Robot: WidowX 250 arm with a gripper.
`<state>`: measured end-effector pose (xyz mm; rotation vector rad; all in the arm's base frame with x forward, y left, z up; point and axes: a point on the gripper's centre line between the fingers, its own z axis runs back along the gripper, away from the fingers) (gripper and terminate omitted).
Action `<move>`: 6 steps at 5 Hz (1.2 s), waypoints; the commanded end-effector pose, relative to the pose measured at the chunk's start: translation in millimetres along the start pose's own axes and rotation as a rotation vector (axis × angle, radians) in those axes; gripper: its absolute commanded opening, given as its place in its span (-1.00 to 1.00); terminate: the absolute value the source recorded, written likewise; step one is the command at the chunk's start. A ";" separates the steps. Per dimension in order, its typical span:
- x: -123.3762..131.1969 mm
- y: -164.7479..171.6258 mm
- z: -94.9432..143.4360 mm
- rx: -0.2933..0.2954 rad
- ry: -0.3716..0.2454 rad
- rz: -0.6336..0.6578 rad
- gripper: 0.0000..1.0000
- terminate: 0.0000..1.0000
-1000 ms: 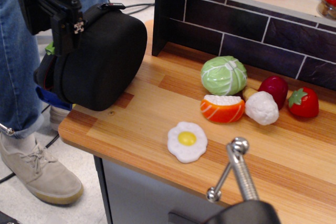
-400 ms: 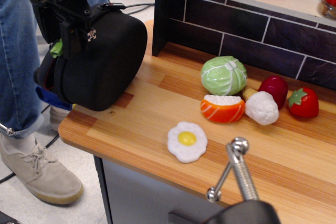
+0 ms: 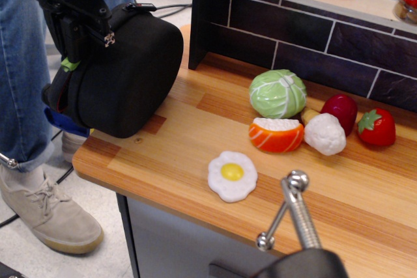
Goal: Zip zipper bag
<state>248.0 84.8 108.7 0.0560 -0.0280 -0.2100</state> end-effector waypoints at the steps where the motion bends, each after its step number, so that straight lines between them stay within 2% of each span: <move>1: -16.3 6.0 -0.6 -0.017 -0.023 -0.004 -1.00 -1.00; 3: -51.5 26.9 -18.3 0.044 0.037 -0.036 -1.00 -1.00; 4: -61.0 31.1 -32.8 0.053 0.077 -0.017 -1.00 -1.00; 5: -61.1 35.2 -59.2 0.042 0.077 0.006 -1.00 -1.00; 6: -63.4 41.2 -81.7 0.002 0.042 0.043 -1.00 1.00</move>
